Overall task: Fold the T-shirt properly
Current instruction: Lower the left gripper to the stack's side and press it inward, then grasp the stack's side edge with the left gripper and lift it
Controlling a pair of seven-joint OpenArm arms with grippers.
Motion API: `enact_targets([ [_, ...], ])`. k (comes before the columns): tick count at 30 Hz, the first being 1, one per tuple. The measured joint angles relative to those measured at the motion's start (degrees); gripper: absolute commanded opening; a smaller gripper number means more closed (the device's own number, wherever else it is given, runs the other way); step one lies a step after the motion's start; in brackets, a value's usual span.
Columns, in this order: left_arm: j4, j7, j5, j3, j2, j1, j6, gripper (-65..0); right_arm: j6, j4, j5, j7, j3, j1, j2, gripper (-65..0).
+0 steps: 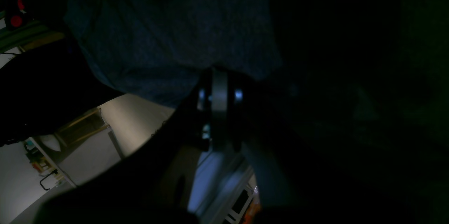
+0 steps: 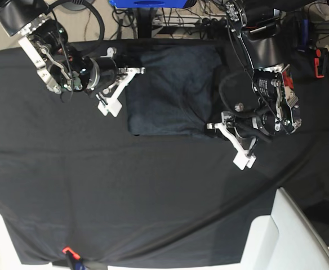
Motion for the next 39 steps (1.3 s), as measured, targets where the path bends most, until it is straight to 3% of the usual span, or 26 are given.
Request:
enact_targets([
  [12,0.0,-0.4,0.0,0.0,-0.7,0.7,0.0,-64.7,0.0,0.0,0.0,0.0,0.0,0.0,0.0,-62.4],
  [18,0.0,-0.1,0.0,-3.7,-0.6,0.4,0.0,-32.6,0.0,0.0,0.0,0.0,0.0,0.0,0.0,-62.3],
  [21,0.1,-0.2,0.2,-6.0,-0.8,0.3,0.0,-24.7,0.0,0.0,0.0,0.0,0.0,0.0,0.0,-62.3],
  [23,0.3,0.1,-0.2,-7.3,-0.8,0.3,0.0,-23.7,0.0,0.0,0.0,0.0,0.0,0.0,0.0,-62.3],
  [27,1.4,5.8,-0.8,-10.1,-1.7,0.3,0.1,-23.7,0.0,0.0,0.0,0.0,0.0,0.0,0.0,-62.3],
  [33,10.6,7.9,-7.9,-6.5,-4.7,8.9,0.2,-23.7,-0.3,1.5,-0.4,-0.2,0.0,-0.1,0.2,-62.3],
  [39,9.1,7.8,-17.6,-5.2,-7.8,11.8,0.2,-23.7,0.0,7.6,0.0,0.0,0.2,0.2,0.0,-62.1],
])
